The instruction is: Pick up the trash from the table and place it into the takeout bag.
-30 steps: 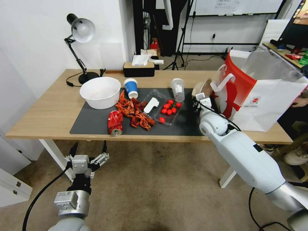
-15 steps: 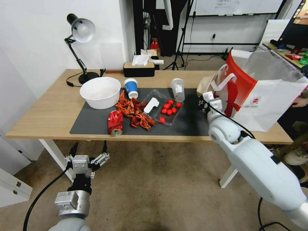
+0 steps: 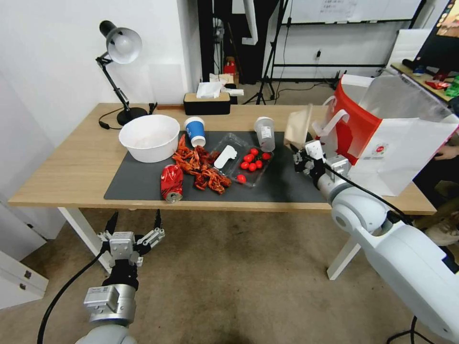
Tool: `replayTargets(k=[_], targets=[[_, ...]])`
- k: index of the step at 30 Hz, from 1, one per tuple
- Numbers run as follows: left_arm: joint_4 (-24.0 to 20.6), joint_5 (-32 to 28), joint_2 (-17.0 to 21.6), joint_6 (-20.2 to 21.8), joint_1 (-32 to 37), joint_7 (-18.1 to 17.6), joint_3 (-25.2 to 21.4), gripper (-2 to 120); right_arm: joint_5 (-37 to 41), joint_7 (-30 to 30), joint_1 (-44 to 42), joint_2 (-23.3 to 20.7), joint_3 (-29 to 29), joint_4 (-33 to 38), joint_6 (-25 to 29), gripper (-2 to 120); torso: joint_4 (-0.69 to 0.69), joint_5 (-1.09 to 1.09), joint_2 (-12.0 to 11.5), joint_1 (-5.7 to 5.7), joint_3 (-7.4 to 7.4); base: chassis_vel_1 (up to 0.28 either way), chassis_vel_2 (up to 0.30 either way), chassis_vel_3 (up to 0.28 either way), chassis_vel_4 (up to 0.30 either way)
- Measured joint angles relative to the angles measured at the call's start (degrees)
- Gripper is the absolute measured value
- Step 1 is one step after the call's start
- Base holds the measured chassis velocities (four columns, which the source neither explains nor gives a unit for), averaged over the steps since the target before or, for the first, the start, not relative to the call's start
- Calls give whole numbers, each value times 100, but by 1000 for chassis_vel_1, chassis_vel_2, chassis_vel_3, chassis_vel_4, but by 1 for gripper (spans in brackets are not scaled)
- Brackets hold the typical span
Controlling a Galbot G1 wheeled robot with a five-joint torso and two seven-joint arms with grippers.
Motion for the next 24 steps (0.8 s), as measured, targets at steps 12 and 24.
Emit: replayTargets(k=[12,24], targets=[[8,-15,-1,-75,10,3,-9,100,-359,-115,-139,-84,719,531,1203,1,0,-2,0,0,0,0,0,0,0],[39,-17,1,-79,-12,2,43,100,84,1156,109,-467,1499,738,984,1,0,-1,0,1,0,0,0,0,0]])
